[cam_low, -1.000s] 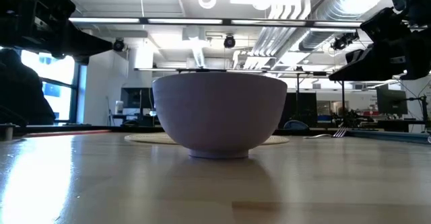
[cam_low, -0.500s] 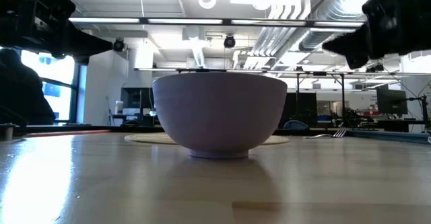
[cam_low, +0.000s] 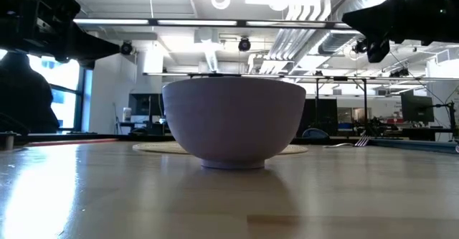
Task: Pick & Place Utensil
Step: Put the purple bowl on the yellow placemat
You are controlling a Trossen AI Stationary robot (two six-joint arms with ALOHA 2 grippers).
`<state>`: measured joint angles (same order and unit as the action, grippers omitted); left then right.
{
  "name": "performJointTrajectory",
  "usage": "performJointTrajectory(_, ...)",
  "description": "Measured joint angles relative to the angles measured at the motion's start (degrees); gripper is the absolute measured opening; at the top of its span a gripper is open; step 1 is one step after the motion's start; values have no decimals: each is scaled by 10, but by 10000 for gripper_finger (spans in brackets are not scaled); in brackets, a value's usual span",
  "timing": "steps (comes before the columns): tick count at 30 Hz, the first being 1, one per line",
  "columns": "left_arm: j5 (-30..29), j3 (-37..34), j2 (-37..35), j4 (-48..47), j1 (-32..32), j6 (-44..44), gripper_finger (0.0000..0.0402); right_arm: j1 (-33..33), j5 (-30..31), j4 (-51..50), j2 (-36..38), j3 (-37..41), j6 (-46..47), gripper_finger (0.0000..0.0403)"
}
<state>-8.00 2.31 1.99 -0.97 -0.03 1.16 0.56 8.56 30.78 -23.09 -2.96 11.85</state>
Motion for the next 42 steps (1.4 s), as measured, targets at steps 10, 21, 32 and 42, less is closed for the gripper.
performJointTrajectory(10, 0, 0, 0, 0, 0, 0, 1, 94, -3, -4, -157, -67, -35, 40)
performJointTrajectory(21, 0, 0, 0, 0, 0, 0, 1, 191, 38, -48, -398, -229, -104, 166)
performJointTrajectory(32, 0, 0, 0, 0, 0, 0, 1, 211, 11, -175, -628, -461, -146, 288)
performJointTrajectory(42, 0, 0, 0, 0, 0, 0, 1, 220, -97, -318, -814, -639, -147, 296)
